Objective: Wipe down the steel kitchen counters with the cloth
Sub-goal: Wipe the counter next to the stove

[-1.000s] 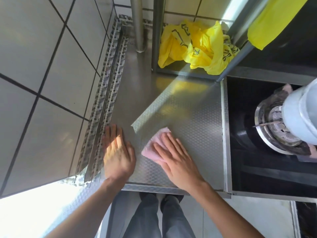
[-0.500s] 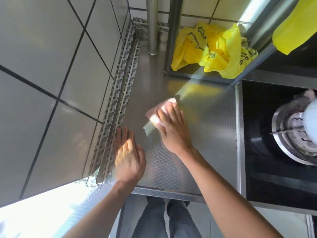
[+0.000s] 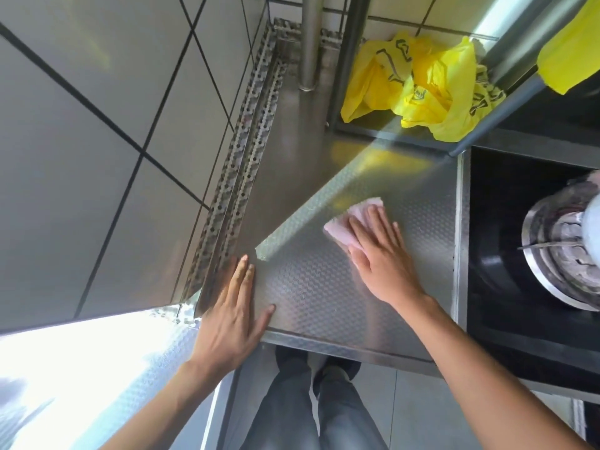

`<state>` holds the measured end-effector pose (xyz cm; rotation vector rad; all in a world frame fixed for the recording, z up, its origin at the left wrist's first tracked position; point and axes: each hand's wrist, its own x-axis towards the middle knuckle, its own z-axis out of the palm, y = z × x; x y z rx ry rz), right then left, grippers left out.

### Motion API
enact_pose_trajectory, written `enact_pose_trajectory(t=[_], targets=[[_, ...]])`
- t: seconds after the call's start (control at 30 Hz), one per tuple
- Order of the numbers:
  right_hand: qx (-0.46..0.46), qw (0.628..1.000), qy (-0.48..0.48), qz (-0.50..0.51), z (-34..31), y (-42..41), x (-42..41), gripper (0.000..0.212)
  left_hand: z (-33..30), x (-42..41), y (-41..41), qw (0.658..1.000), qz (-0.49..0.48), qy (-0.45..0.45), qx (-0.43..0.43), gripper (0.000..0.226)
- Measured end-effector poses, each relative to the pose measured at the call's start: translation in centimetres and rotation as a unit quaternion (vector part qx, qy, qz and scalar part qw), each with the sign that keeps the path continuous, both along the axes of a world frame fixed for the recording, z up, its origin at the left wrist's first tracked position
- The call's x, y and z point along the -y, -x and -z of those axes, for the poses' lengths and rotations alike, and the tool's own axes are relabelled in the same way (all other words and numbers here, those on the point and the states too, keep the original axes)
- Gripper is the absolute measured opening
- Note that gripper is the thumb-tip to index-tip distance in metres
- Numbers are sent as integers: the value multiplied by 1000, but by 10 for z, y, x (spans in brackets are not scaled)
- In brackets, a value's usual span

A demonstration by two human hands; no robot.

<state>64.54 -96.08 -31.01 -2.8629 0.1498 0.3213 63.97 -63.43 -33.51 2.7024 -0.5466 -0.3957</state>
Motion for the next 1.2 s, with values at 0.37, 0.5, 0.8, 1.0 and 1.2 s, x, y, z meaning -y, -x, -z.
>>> enact_pose_trajectory(t=[0.37,0.5,0.8,1.0,1.2], targets=[[51,973,-2,-223,12,34,-92,66,-2,-3,-16,998,40,-20,52,105],[35,986,17,-164,13,59,-28,65,-4,-7,-14,997,34,-44,48,105],[28,993,9,111,6,-80,-57,53,-5,-12,1,1000,-19,-12,21,79],[56,993,-11,-106,13,-43,-91,57,-9,16,-19,999,-14,-3,52,55],[46,984,13,-171,10,37,-4,68,-5,55,-60,998,16,4,56,63]])
